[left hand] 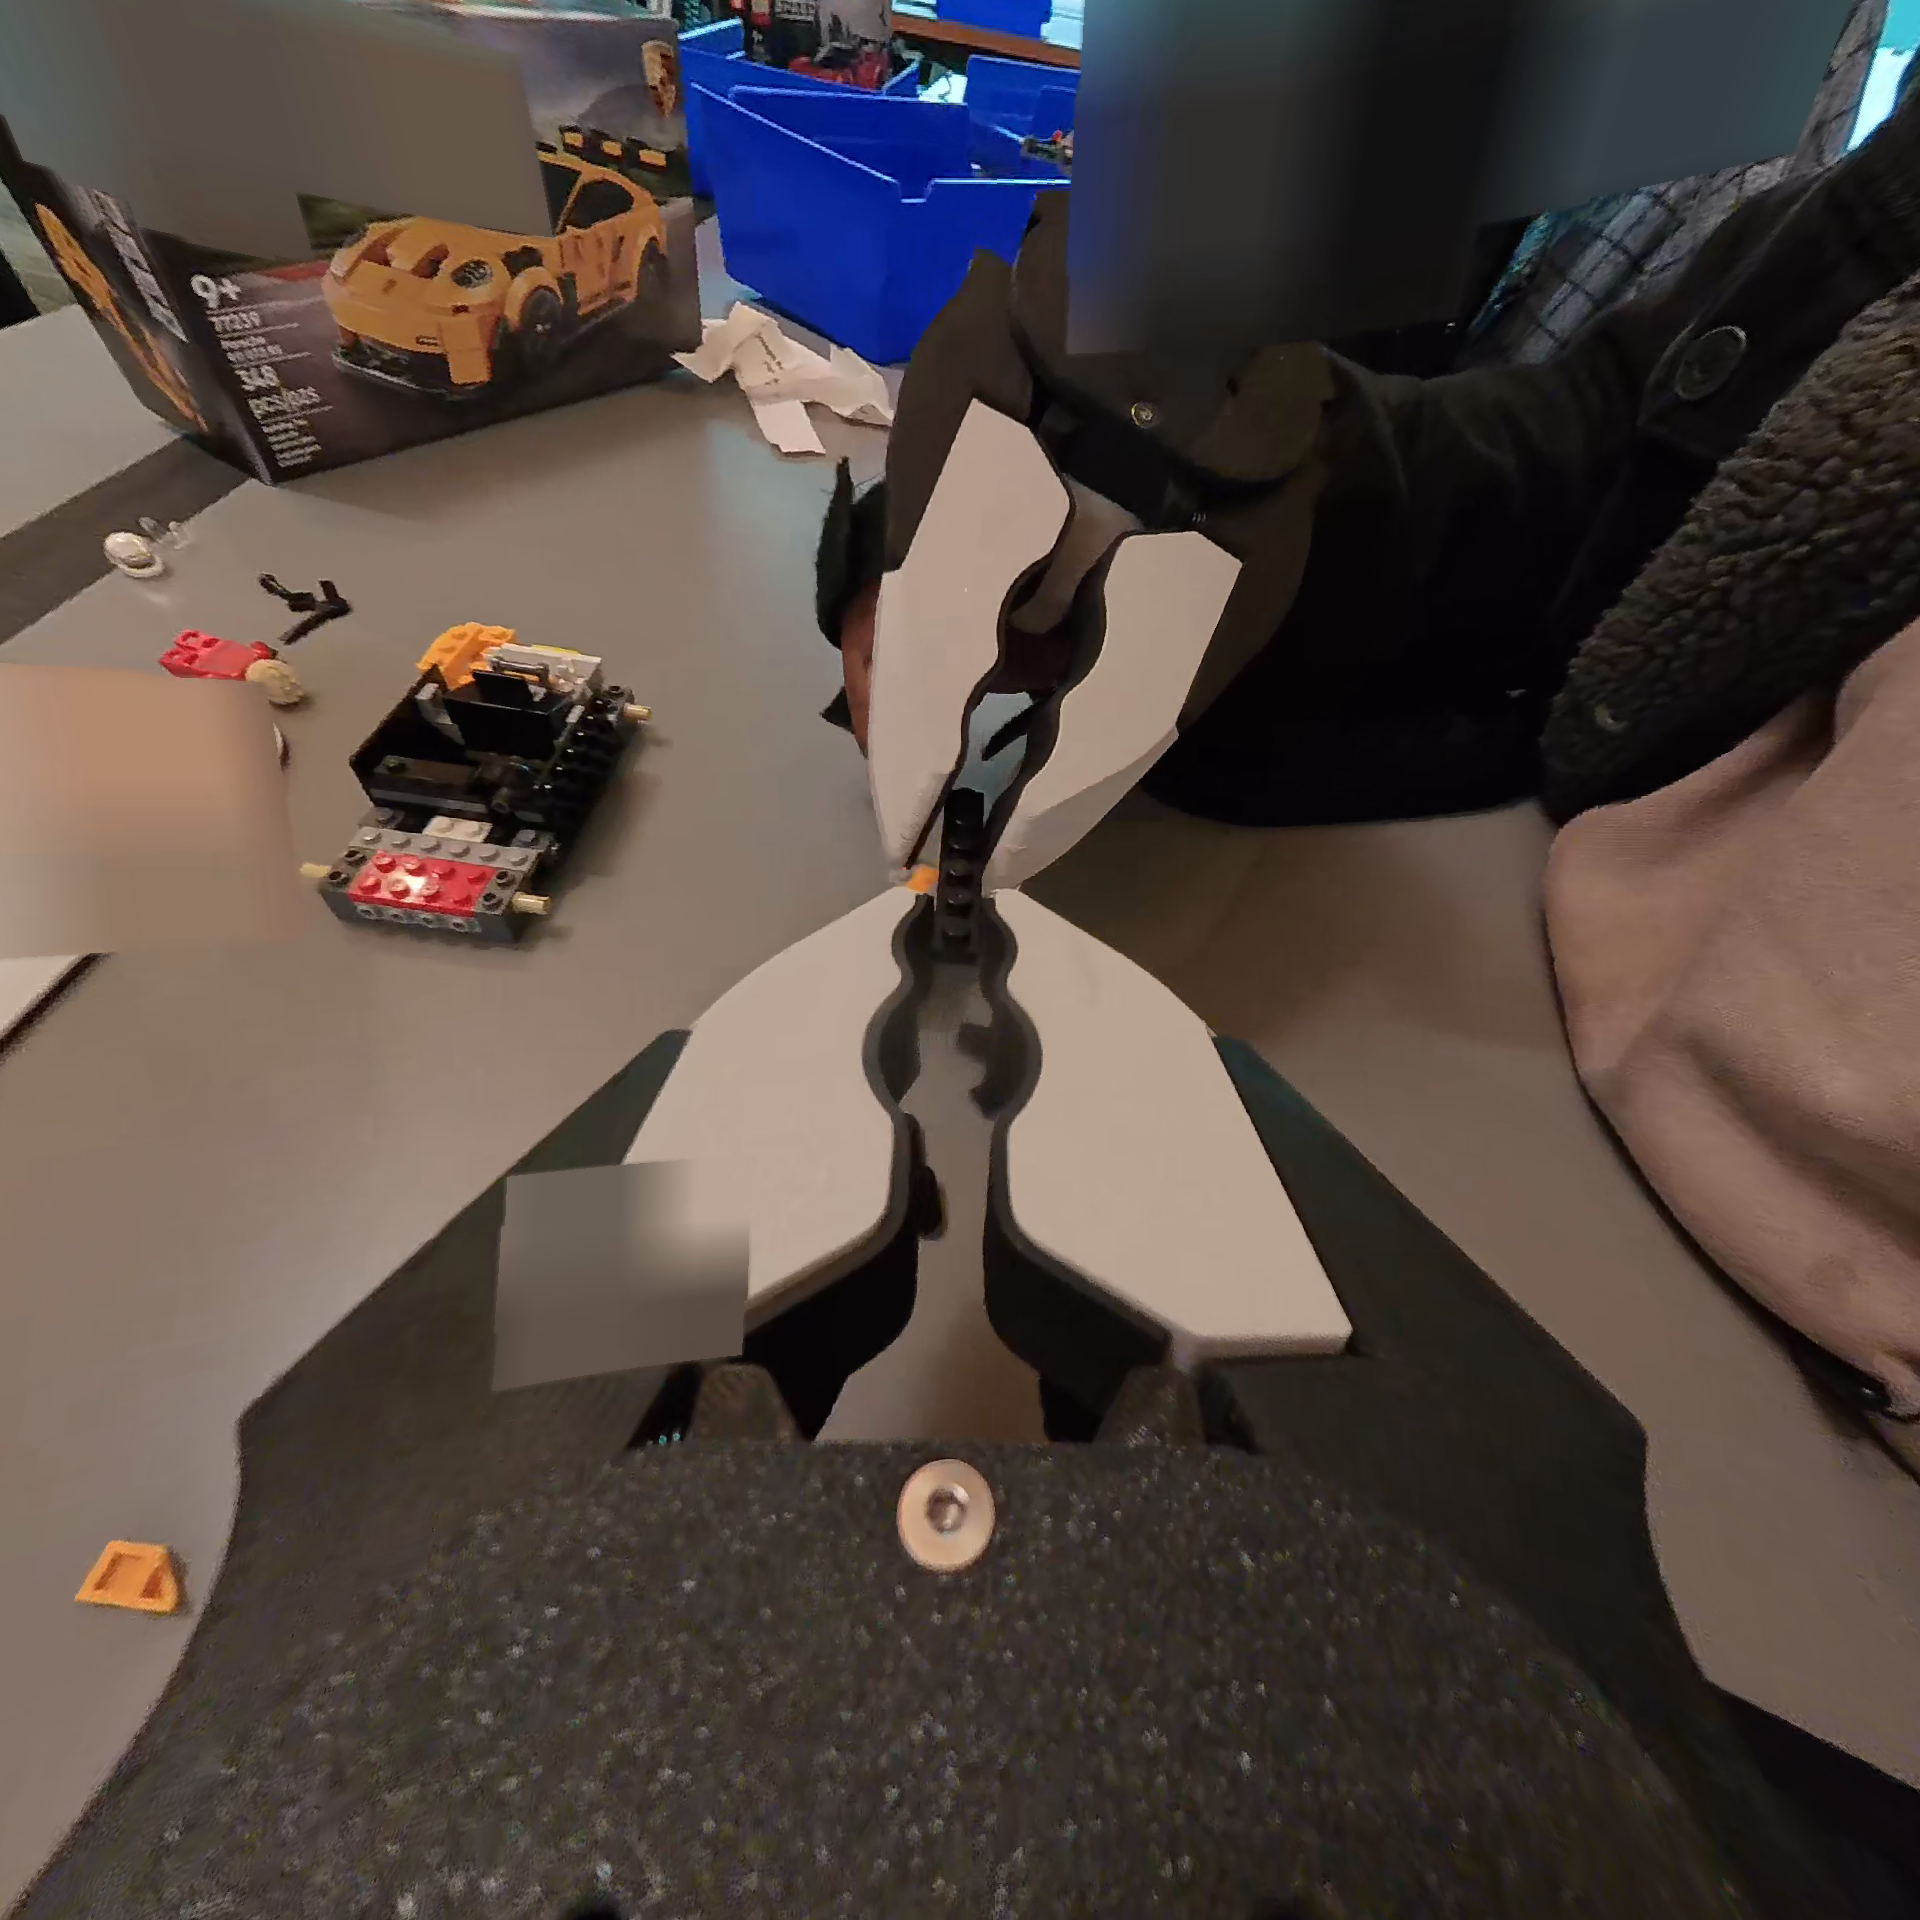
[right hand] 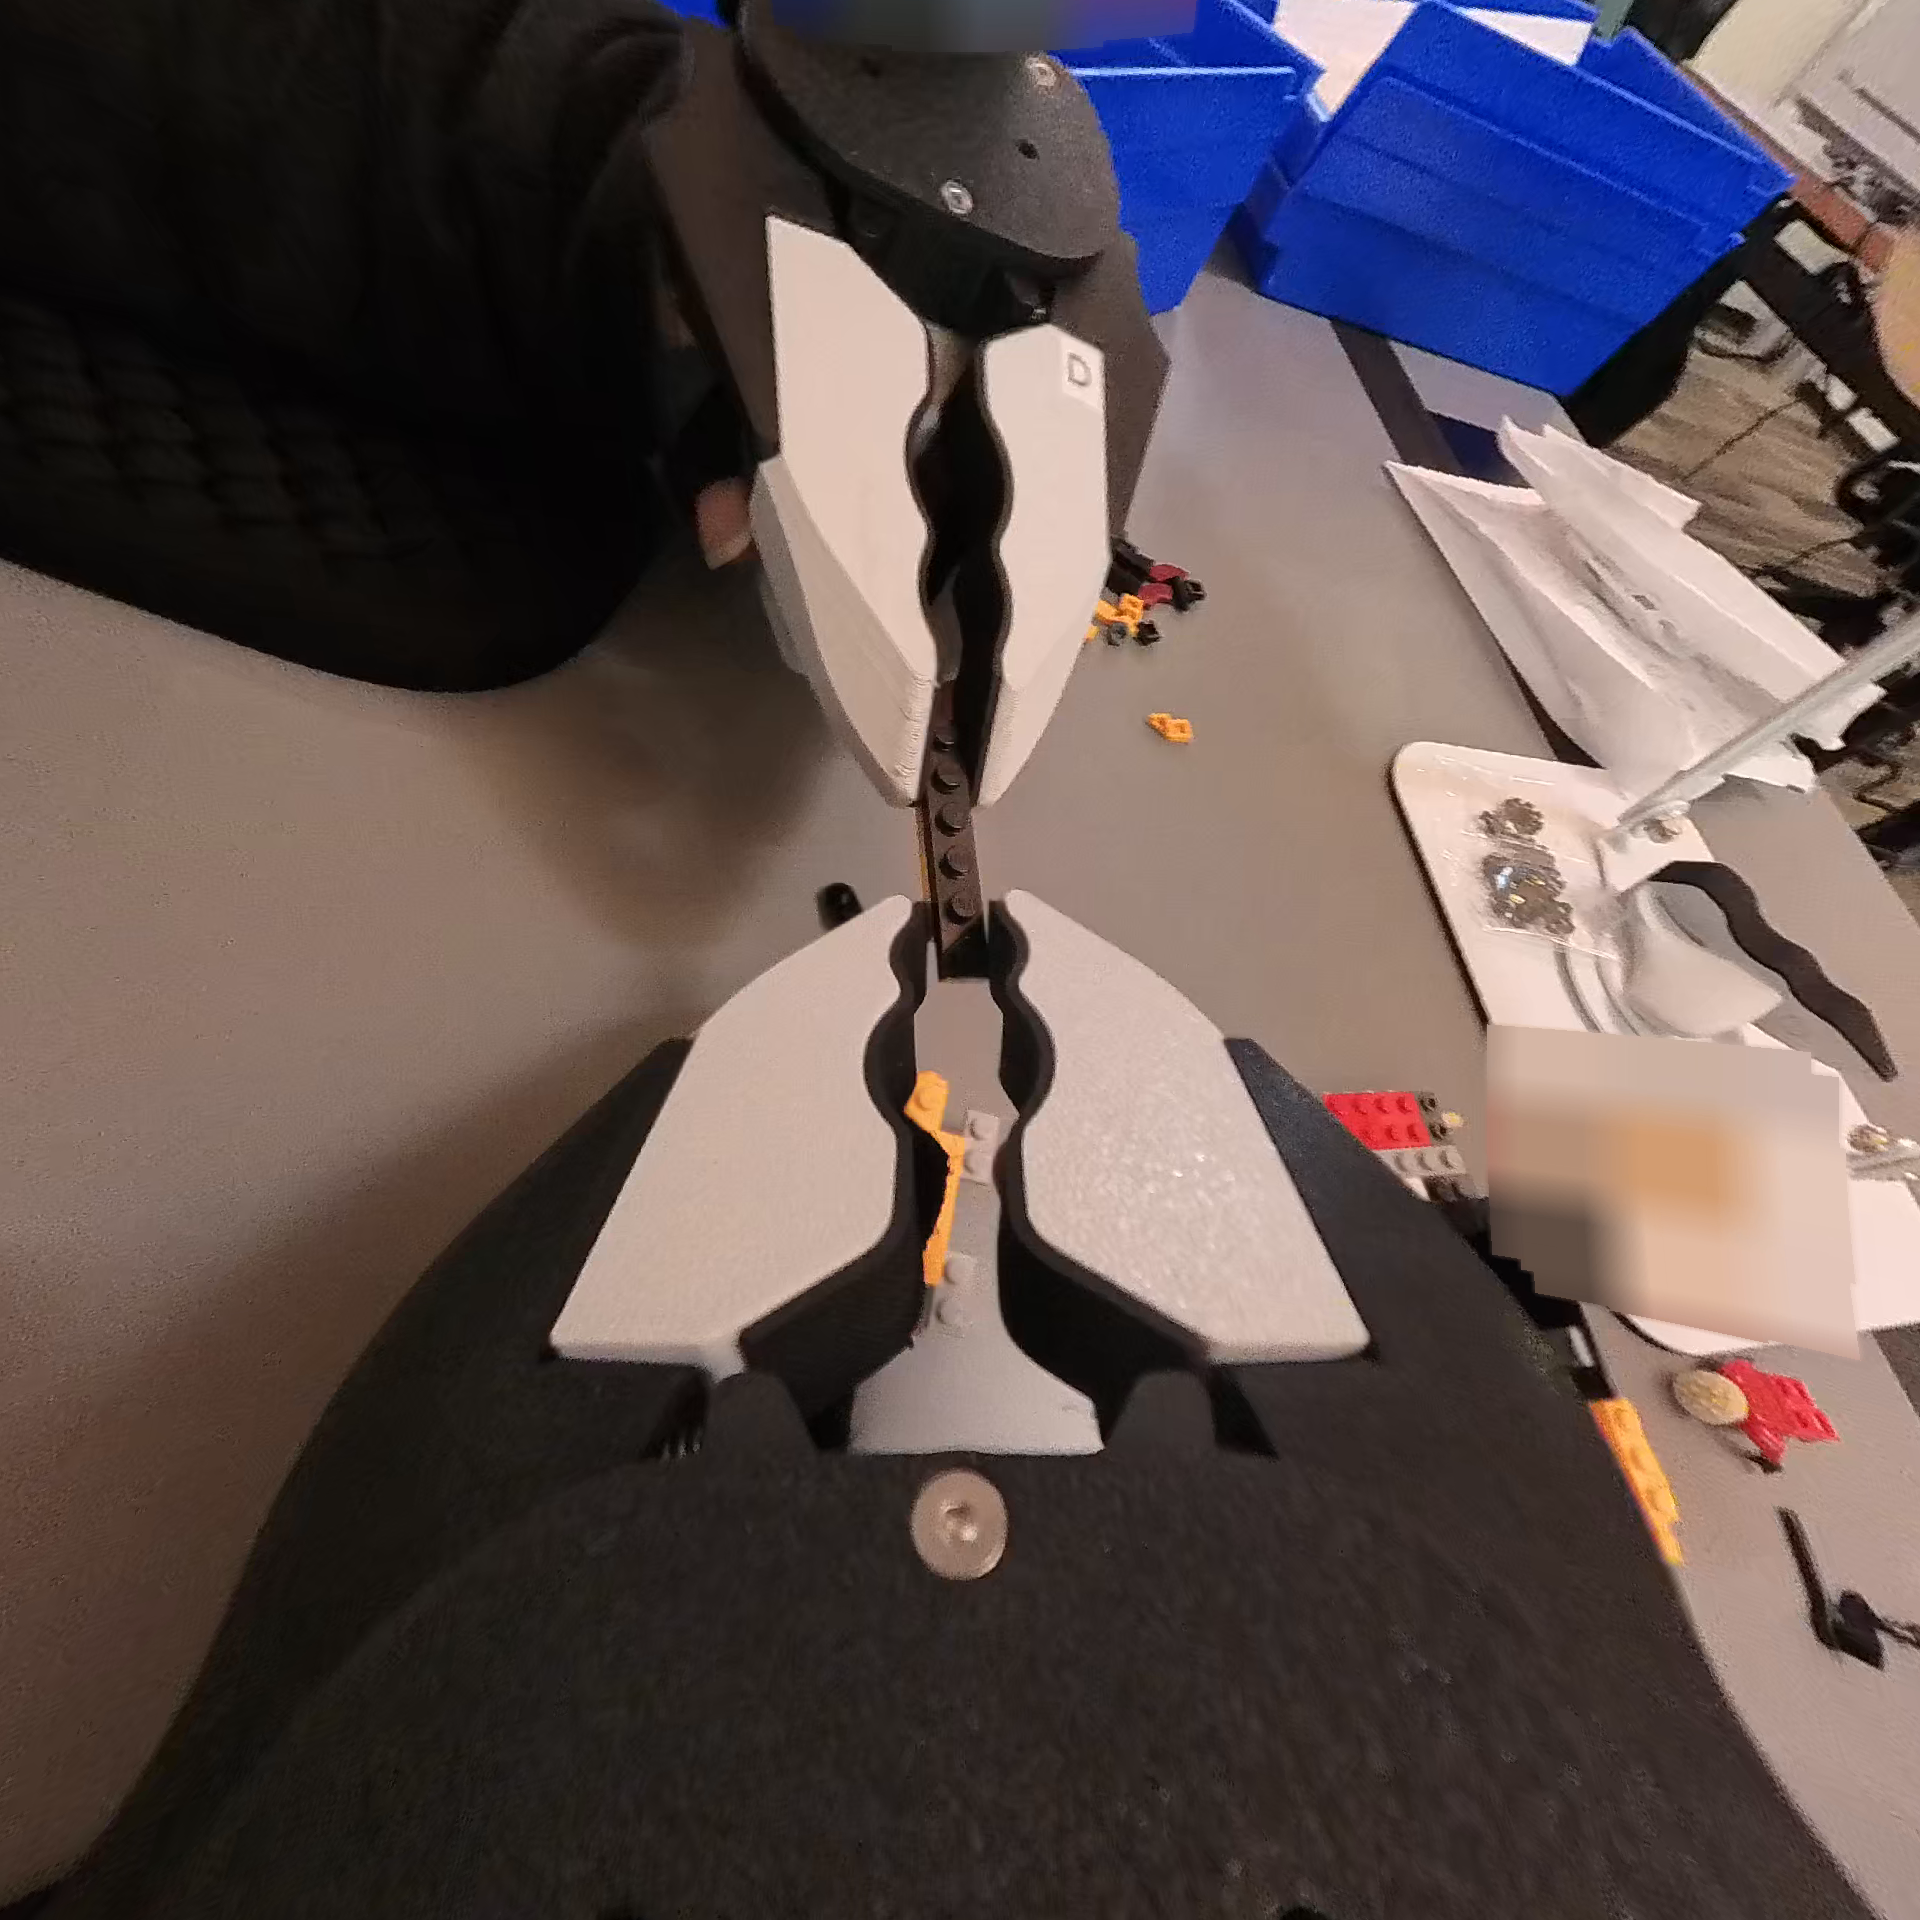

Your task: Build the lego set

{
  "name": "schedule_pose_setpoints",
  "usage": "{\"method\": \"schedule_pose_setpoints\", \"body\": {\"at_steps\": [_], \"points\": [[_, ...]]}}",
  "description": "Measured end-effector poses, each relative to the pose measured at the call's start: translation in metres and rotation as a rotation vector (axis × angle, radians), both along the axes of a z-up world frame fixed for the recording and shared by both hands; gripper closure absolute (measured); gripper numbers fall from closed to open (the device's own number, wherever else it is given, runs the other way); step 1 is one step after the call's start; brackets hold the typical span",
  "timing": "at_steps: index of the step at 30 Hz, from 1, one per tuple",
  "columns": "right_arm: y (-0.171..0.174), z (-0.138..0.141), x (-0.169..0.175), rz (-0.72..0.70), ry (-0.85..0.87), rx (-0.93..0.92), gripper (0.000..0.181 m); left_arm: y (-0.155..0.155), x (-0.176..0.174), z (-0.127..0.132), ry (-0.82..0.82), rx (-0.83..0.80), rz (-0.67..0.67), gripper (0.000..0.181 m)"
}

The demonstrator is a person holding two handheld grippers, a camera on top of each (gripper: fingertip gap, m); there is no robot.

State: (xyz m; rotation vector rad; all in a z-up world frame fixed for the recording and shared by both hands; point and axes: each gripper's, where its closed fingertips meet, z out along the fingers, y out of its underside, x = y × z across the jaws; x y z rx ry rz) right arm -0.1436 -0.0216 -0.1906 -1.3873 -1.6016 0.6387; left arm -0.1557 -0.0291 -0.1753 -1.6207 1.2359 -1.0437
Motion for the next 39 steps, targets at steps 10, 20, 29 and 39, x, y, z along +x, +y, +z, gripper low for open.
{"method": "schedule_pose_setpoints", "body": {"at_steps": [10,20,29,39], "points": [[0.031,-0.01,0.046,-0.107,-0.041,-0.127,0.164,0.035,-0.005,-0.032,0.11,0.08,0.068,0.173],[0.014,-0.031,0.064,-0.06,-0.152,-0.239,0.148,0.038,0.013,-0.064,0.318,0.074,-0.105,0.173],[0.008,-0.043,0.059,-0.054,-0.201,-0.268,0.145,0.037,0.007,-0.072,0.376,0.09,-0.097,0.165],[0.005,-0.049,0.057,-0.057,-0.244,-0.252,0.145,0.038,0.007,-0.075,0.393,0.068,-0.074,0.167]]}}
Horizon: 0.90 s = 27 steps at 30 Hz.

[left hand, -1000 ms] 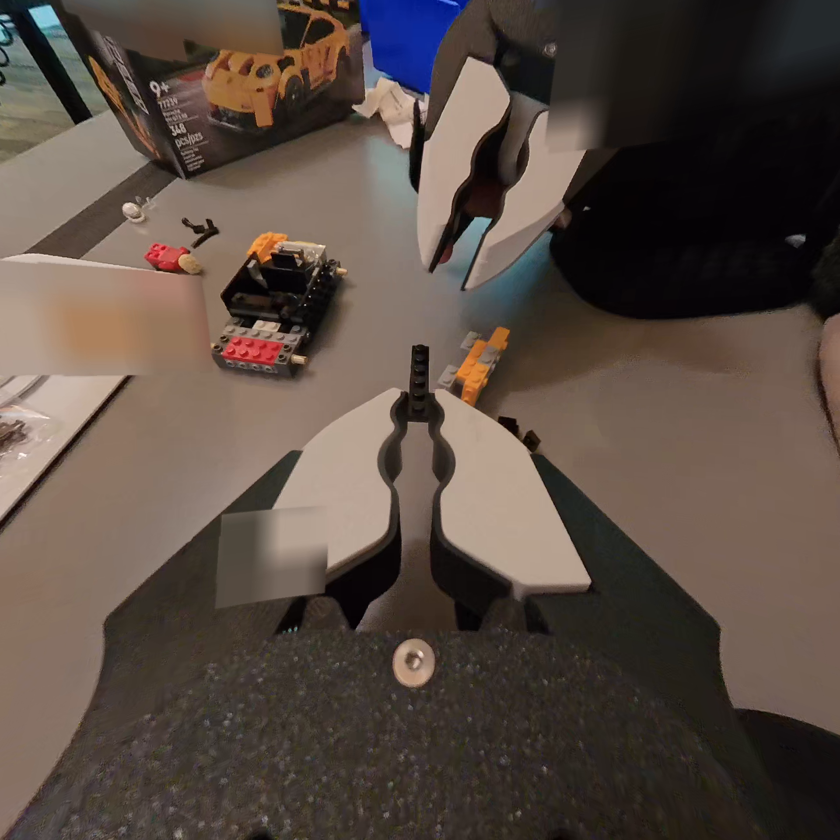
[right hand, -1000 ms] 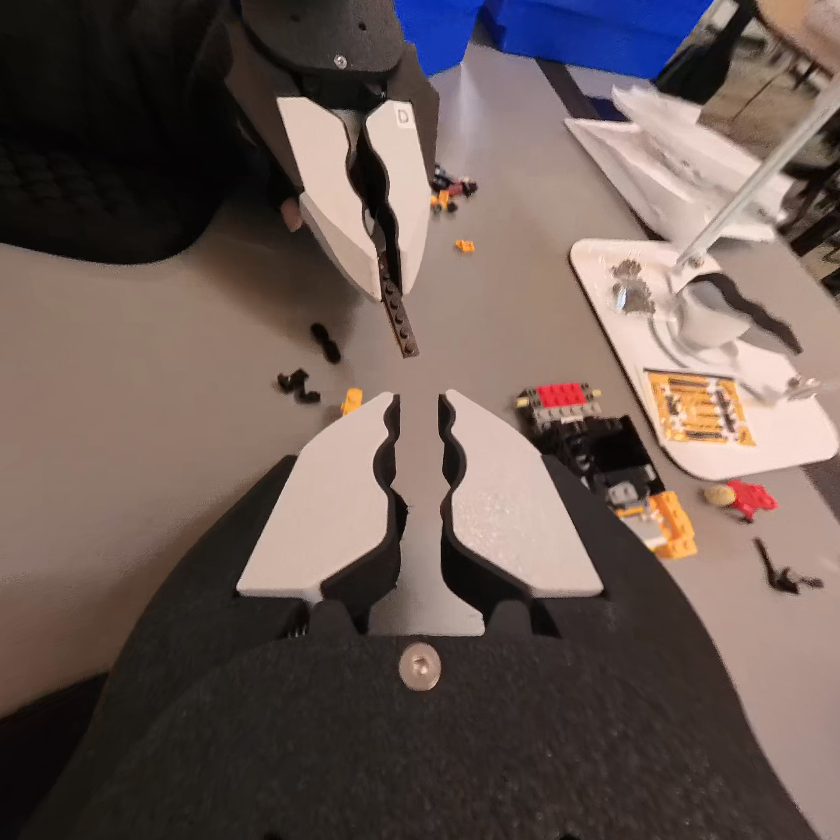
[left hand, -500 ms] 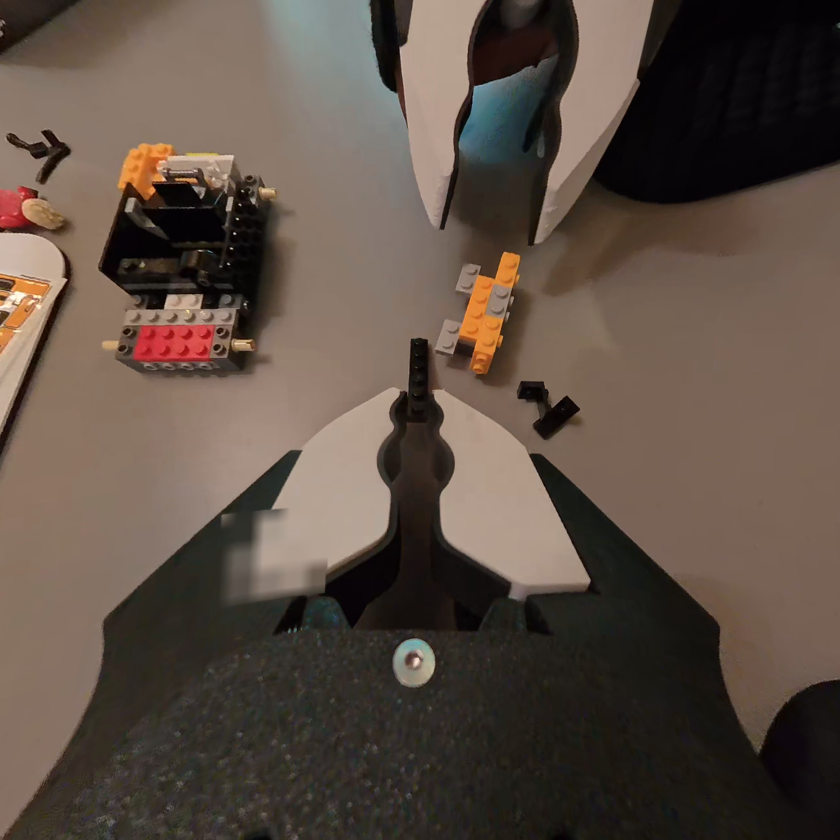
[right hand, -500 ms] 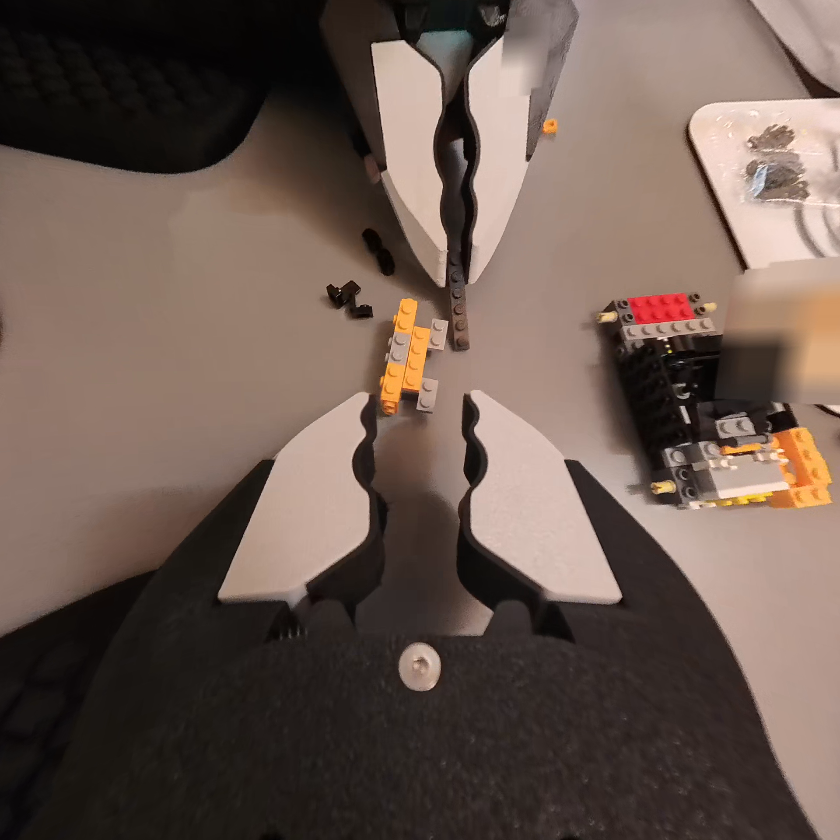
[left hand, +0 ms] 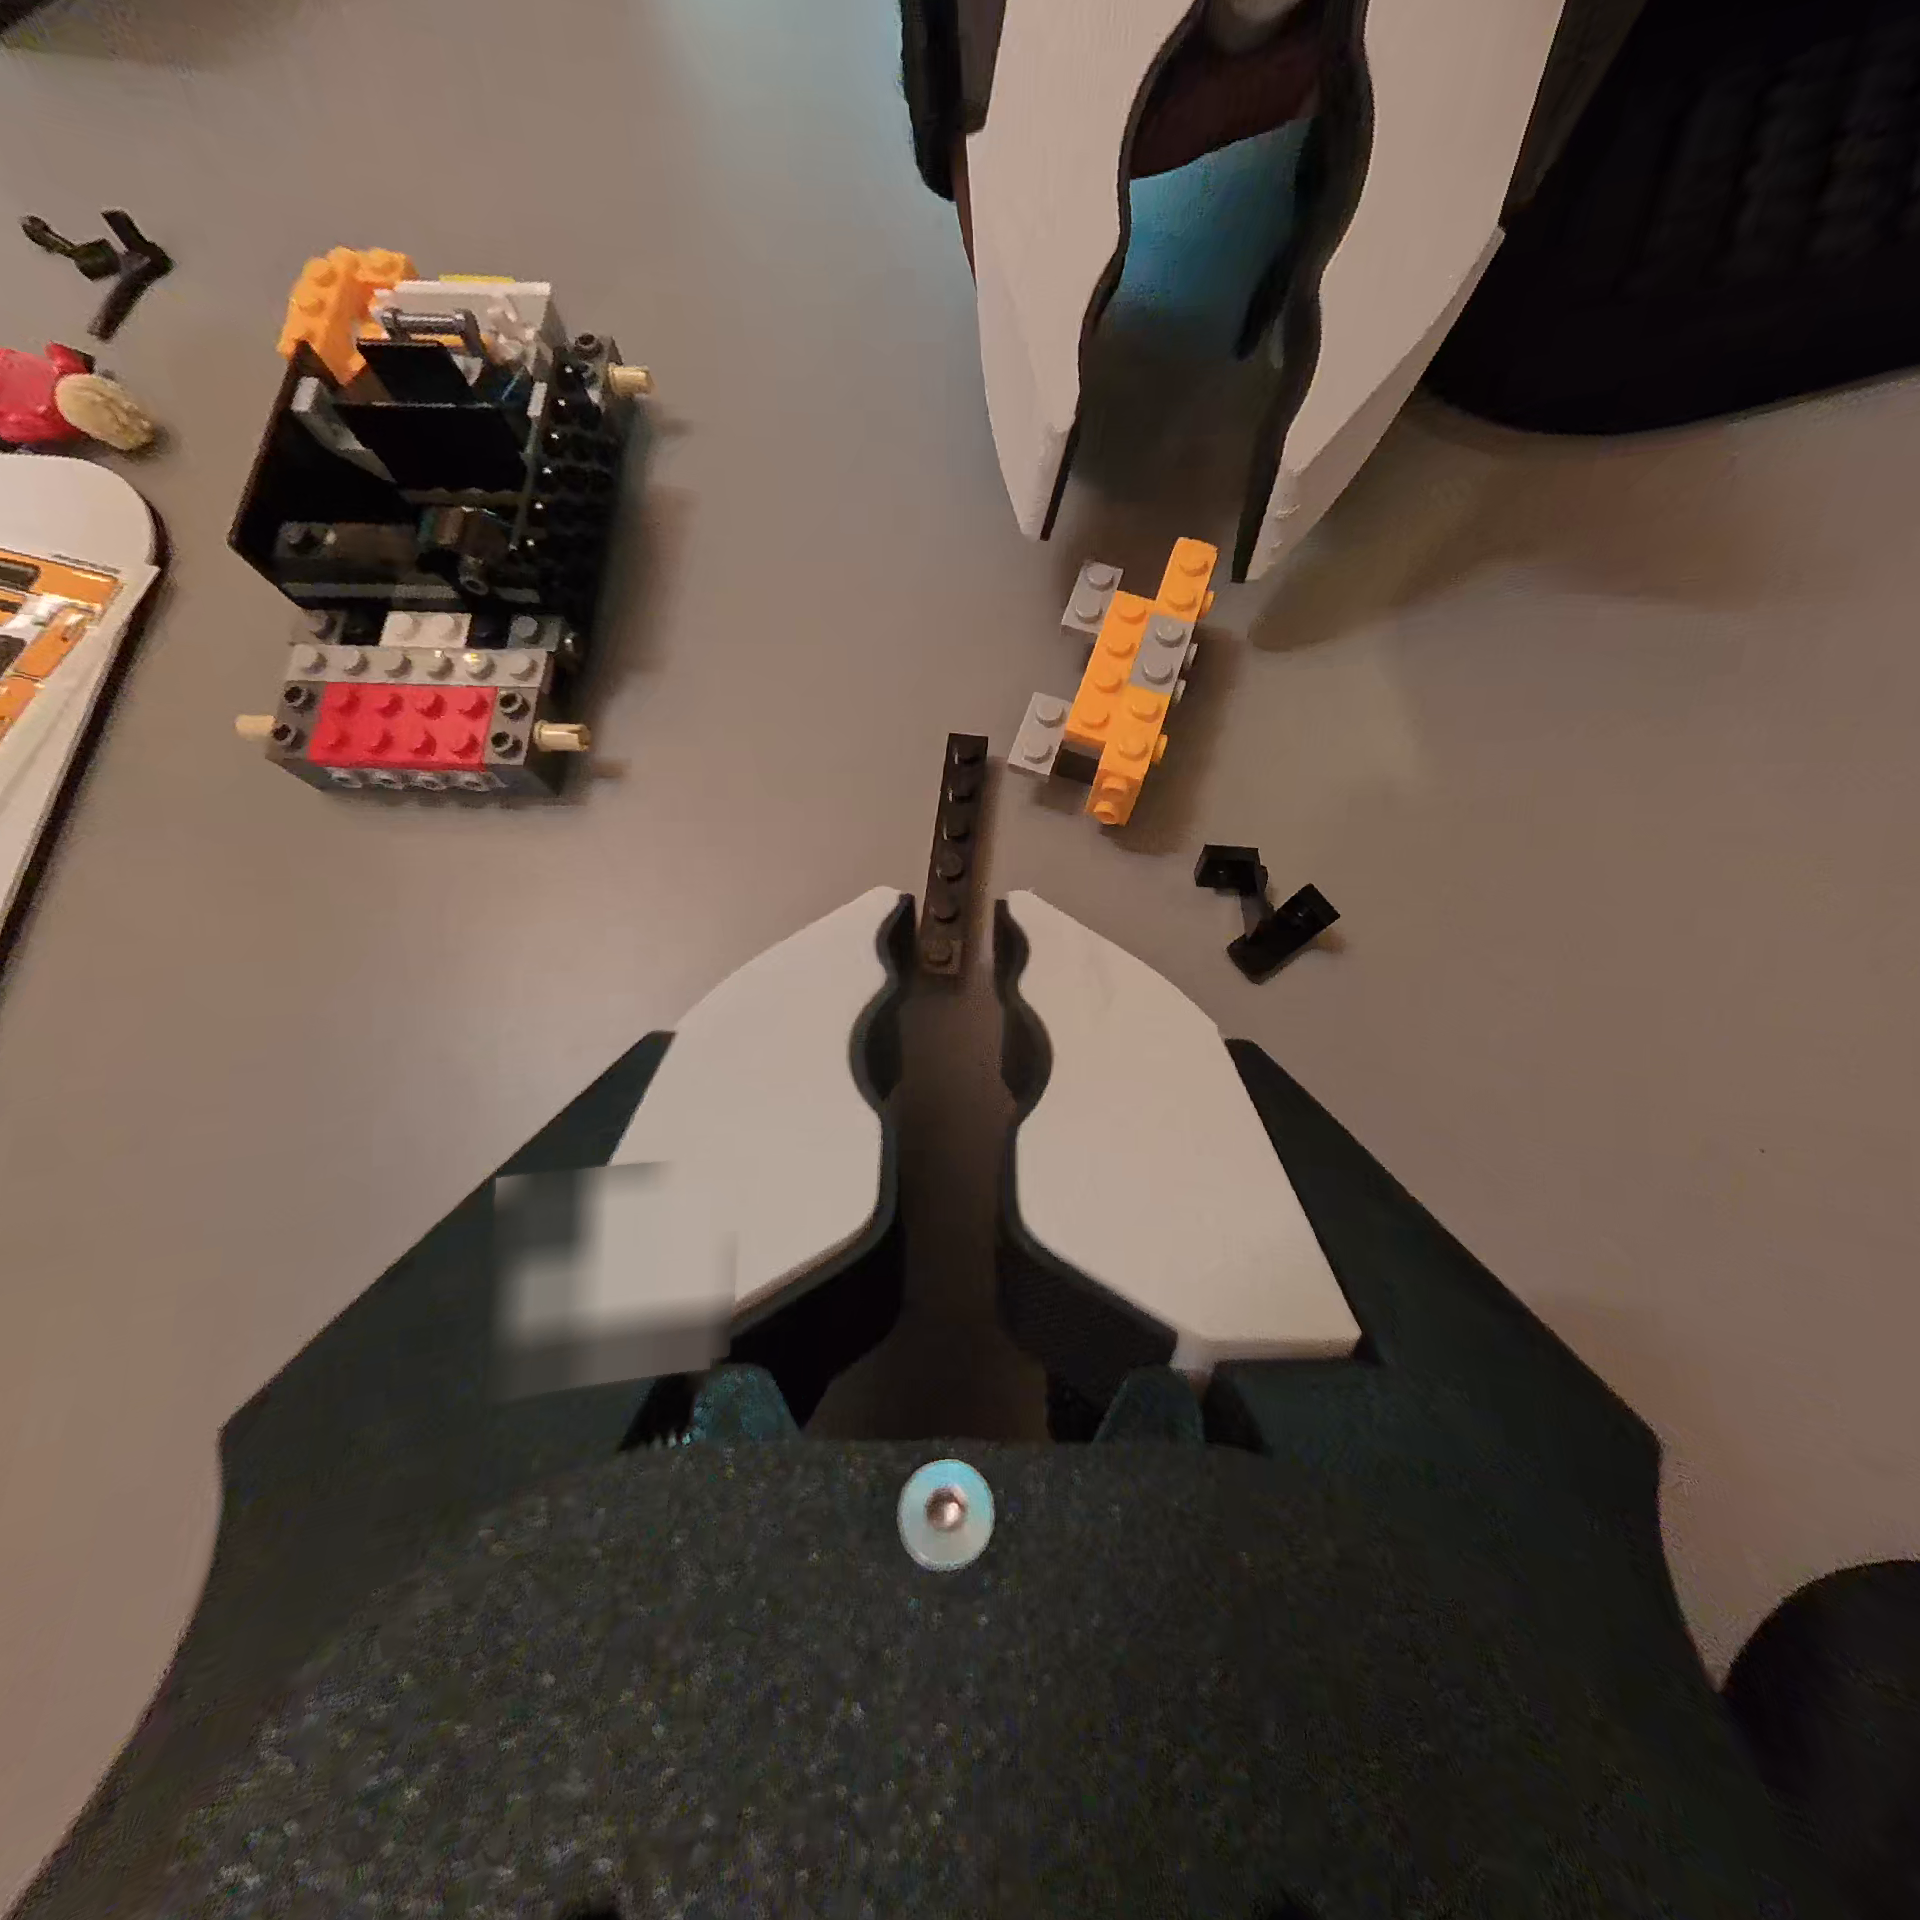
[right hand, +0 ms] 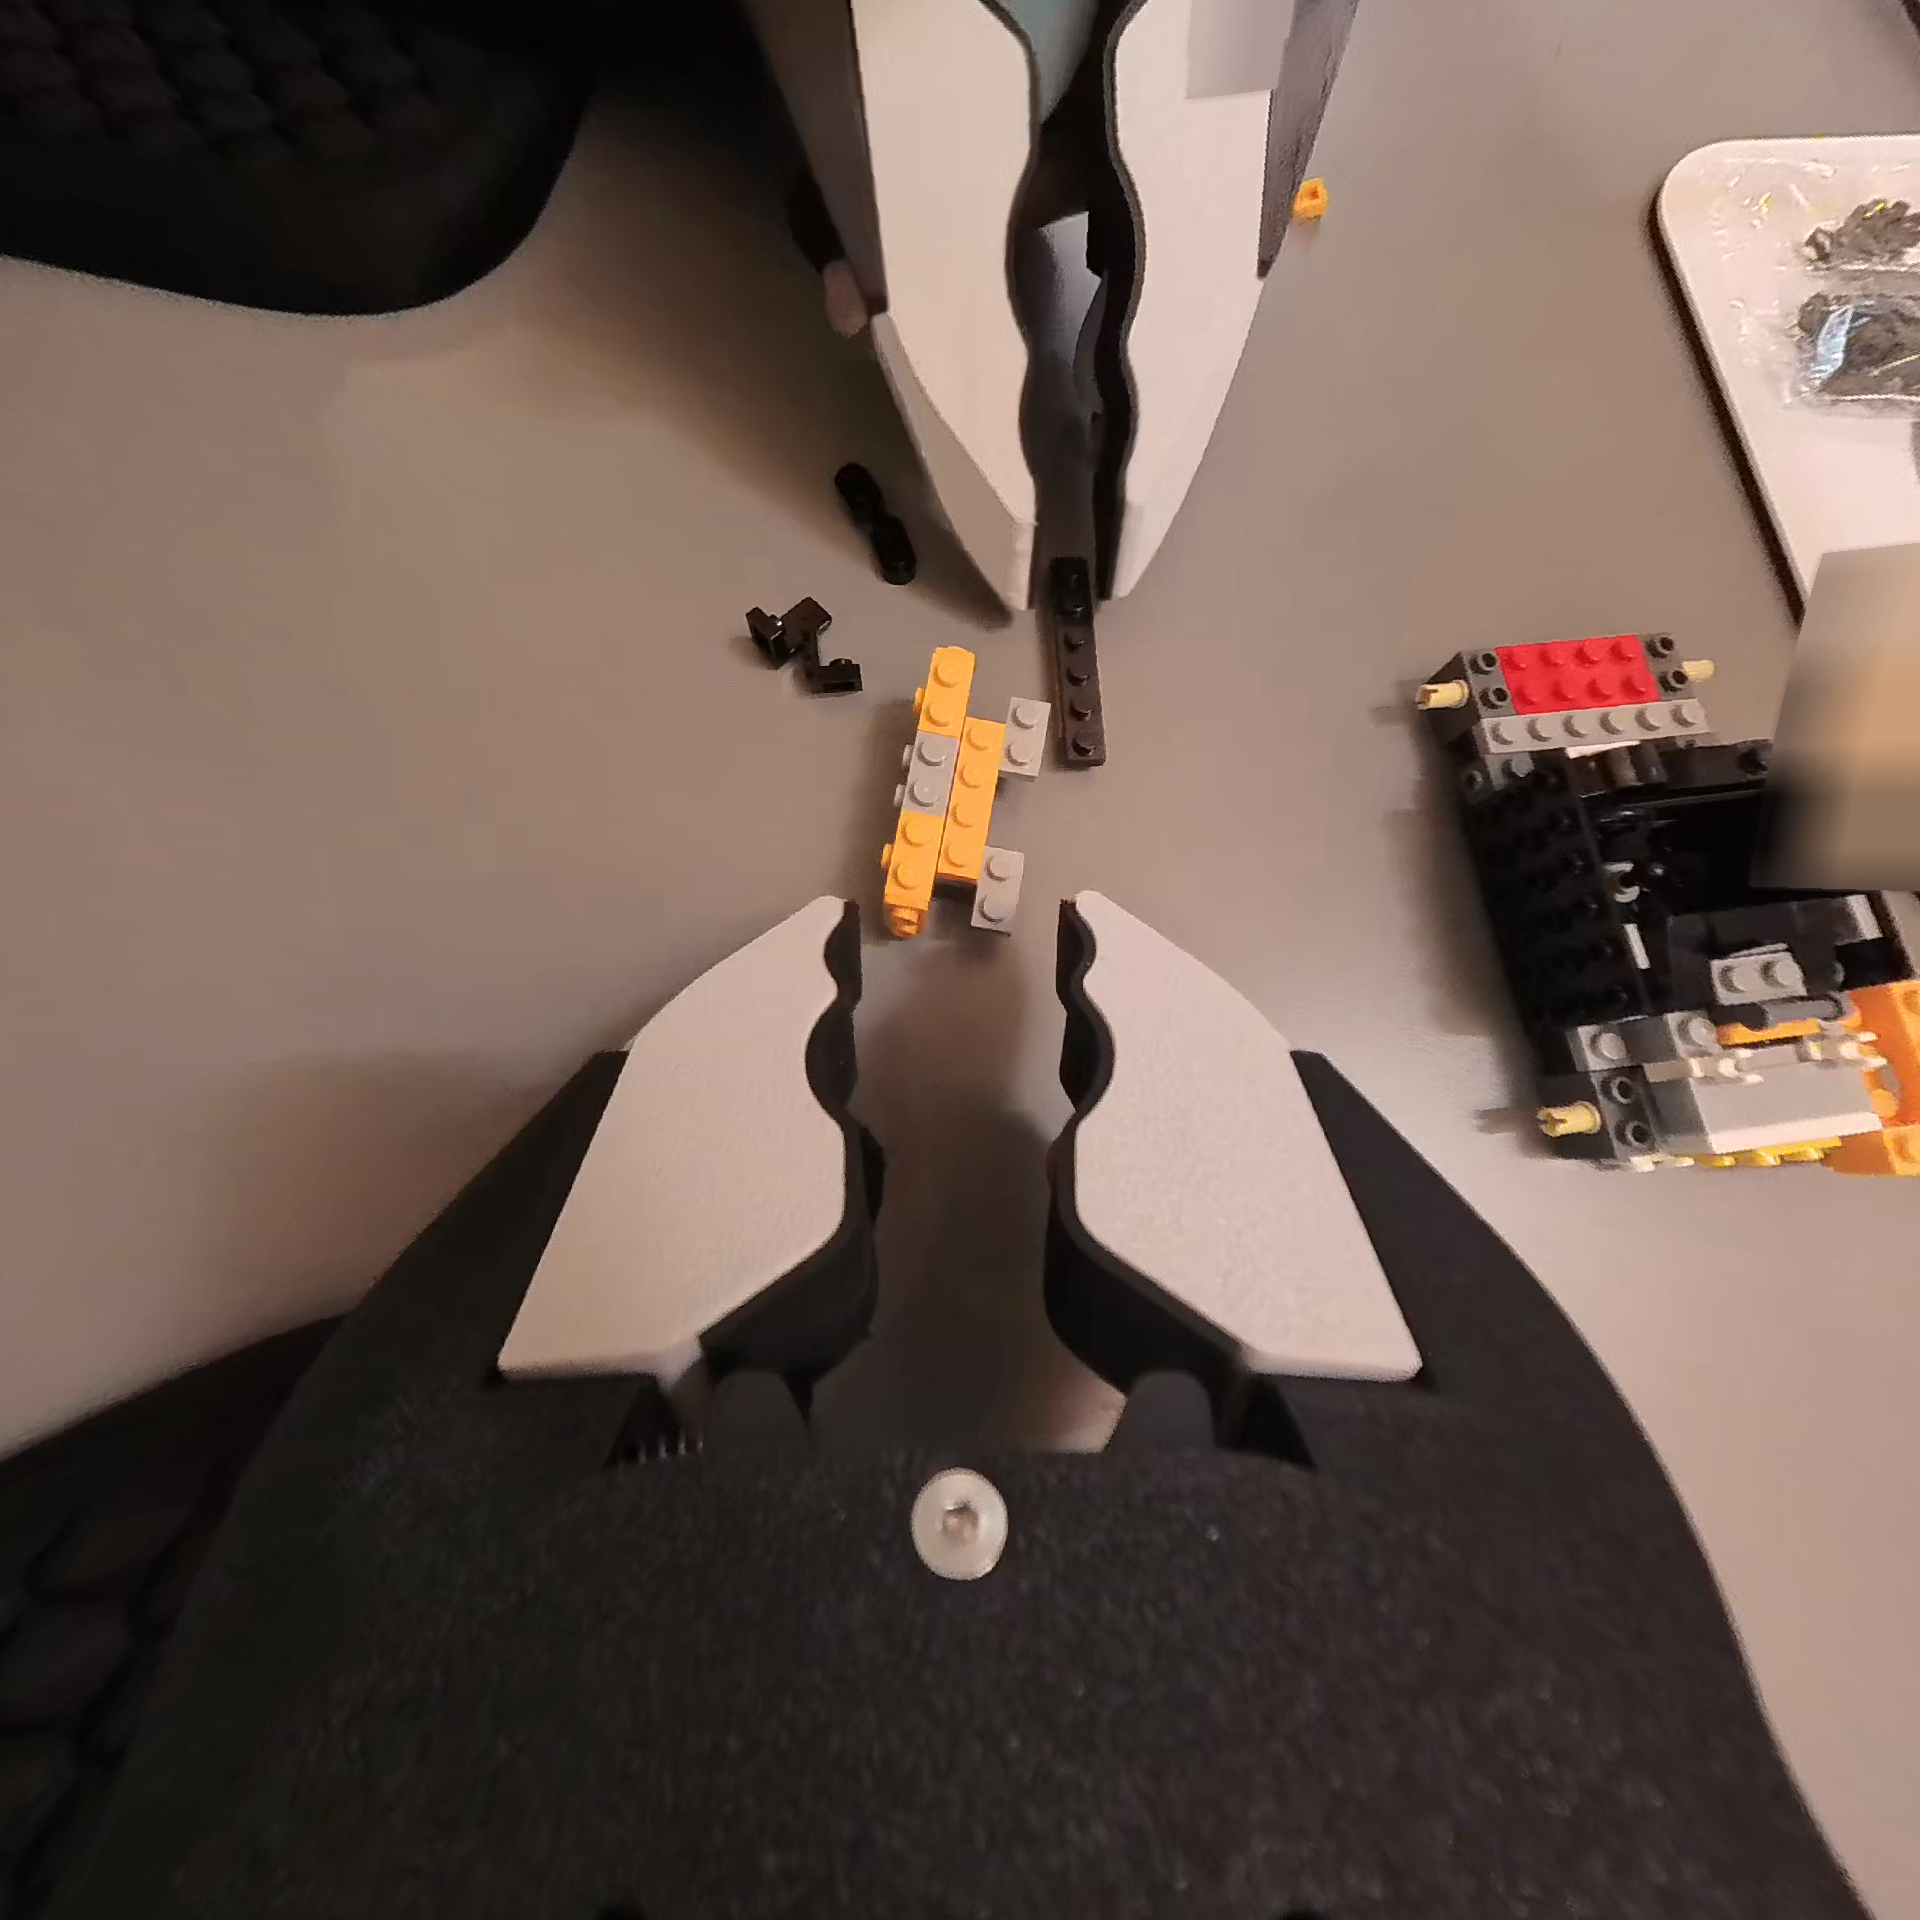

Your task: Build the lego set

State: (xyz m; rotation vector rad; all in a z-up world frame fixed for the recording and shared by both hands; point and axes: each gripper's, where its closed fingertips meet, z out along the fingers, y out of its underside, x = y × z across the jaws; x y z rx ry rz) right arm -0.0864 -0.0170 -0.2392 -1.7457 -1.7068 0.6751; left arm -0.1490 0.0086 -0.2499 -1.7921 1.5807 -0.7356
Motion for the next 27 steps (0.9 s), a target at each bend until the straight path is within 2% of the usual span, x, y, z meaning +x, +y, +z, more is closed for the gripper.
{"method": "schedule_pose_setpoints", "body": {"at_steps": [2,8,21,24,27], "points": [[0.0,-0.002,0.0,0.0,-0.011,-0.001,0.147,0.0,0.001,0.0,0.009,0.002,-0.002,0.173],[-0.001,-0.006,0.0,0.001,-0.034,0.005,0.157,-0.006,0.006,-0.001,0.018,-0.001,-0.042,0.173],[-0.024,-0.007,0.004,0.113,-0.082,-0.015,0.157,-0.009,0.017,-0.001,0.039,0.027,-0.07,0.173],[-0.024,-0.004,0.003,0.117,-0.064,-0.022,0.157,-0.007,0.015,0.001,0.029,0.02,-0.048,0.16],[-0.022,0.007,0.004,0.106,-0.014,-0.04,0.154,-0.005,0.008,0.012,-0.019,0.006,-0.003,0.158]]}}
